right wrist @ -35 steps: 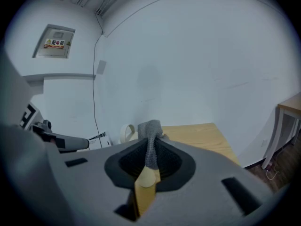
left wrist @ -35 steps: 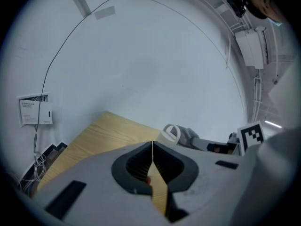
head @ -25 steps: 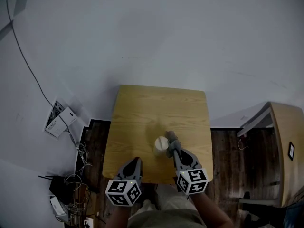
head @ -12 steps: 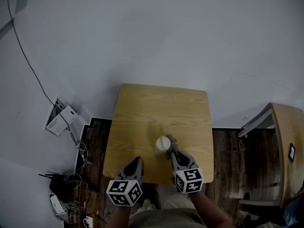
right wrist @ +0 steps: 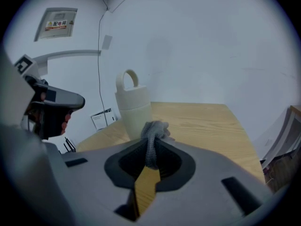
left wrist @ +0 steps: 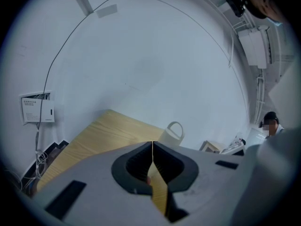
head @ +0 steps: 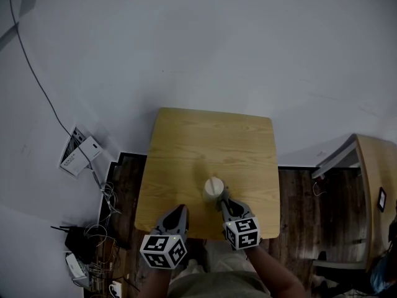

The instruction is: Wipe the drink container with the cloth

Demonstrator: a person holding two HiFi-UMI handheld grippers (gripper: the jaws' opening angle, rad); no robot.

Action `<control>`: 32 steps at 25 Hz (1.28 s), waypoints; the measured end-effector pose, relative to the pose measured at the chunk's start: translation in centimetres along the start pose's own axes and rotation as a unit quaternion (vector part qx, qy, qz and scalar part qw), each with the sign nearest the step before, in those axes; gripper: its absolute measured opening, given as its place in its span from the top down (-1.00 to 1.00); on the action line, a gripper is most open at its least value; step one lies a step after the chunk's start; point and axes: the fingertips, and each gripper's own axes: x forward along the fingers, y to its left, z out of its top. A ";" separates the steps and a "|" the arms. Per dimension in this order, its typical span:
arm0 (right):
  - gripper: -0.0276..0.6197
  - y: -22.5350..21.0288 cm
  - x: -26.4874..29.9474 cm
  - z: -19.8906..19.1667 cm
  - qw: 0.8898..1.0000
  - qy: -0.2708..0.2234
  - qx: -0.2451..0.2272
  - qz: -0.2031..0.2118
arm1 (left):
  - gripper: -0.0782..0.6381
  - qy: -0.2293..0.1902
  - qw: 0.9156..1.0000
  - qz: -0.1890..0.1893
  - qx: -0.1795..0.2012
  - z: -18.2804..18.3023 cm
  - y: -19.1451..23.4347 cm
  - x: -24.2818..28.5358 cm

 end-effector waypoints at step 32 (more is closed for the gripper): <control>0.84 -1.6 2.4 -4.8 0.996 0.078 -0.005 -0.039 | 0.77 0.014 1.000 0.001 0.008 -1.2 0.0 -1.9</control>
